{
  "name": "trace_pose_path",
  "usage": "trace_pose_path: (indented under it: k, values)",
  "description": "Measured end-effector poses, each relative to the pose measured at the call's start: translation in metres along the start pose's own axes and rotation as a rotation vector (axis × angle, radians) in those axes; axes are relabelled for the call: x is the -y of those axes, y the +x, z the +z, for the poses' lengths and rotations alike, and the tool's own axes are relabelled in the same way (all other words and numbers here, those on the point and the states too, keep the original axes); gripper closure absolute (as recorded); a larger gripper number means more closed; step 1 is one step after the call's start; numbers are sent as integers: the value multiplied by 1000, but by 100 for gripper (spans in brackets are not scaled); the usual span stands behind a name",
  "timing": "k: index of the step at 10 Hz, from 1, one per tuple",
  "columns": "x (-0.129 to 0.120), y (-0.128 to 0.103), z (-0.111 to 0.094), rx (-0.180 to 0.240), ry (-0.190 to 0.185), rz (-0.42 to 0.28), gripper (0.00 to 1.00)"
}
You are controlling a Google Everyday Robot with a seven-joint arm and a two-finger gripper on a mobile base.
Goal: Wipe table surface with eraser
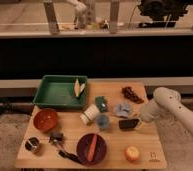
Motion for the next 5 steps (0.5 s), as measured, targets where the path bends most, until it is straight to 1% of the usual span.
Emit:
trace_pose_path:
  k: [5]
  values:
    - [0,-1,0,0,0,-1,100]
